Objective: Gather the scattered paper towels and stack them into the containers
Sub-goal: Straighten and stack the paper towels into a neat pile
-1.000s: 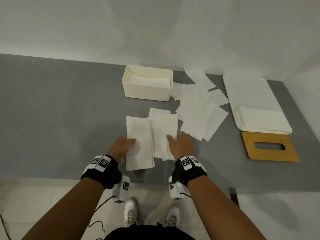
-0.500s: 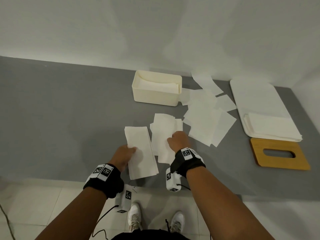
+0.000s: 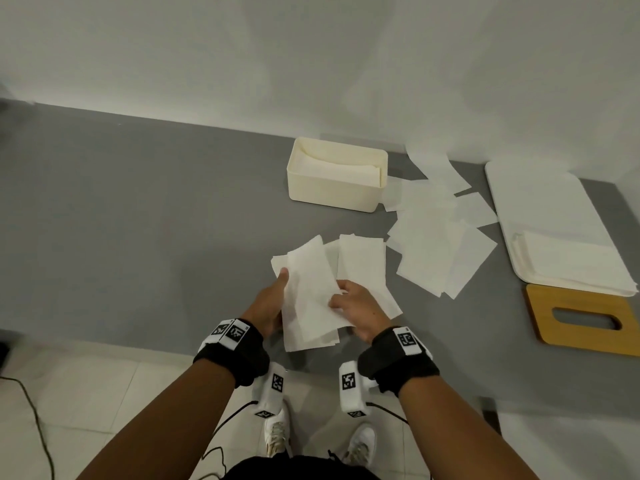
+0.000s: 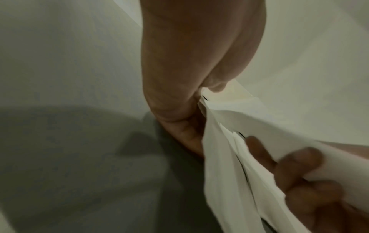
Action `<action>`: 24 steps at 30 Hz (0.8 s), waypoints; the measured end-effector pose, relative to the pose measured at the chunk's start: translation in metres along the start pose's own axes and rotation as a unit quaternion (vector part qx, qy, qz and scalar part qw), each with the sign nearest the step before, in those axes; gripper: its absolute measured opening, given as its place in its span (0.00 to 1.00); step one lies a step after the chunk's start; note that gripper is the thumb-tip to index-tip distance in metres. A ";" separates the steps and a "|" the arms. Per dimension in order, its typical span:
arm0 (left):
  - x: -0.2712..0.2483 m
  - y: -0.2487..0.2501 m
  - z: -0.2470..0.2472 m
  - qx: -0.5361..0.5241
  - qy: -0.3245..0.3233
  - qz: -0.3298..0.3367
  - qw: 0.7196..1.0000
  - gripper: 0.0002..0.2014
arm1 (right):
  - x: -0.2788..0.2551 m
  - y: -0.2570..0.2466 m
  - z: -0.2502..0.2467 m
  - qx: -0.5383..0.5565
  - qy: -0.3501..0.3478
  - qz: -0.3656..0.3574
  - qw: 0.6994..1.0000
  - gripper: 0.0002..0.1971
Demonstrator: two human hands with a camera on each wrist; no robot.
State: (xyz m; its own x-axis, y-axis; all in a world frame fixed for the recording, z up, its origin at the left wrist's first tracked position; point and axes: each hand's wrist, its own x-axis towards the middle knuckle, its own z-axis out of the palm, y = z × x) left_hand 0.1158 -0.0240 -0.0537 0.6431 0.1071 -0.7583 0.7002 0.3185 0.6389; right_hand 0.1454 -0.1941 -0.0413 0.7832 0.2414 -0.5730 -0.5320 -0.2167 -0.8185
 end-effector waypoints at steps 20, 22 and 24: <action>0.016 -0.016 -0.003 0.128 0.036 0.074 0.988 0.10 | 0.041 0.001 -0.052 -0.431 0.245 0.044 0.868 0.21; 0.017 -0.017 -0.003 0.121 0.036 0.073 0.989 0.10 | 0.042 0.002 -0.049 -0.420 0.248 0.036 0.872 0.20; 0.018 -0.017 -0.003 0.120 0.034 0.075 0.989 0.10 | 0.041 0.003 -0.048 -0.378 0.267 0.043 0.885 0.22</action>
State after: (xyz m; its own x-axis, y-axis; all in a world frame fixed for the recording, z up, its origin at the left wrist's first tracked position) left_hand 0.1143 -0.0243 -0.0785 0.7280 0.2023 -0.6551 0.6580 0.0621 0.7504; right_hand 0.1917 -0.2299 -0.0652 0.8979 -0.2452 -0.3655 -0.3882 -0.8327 -0.3950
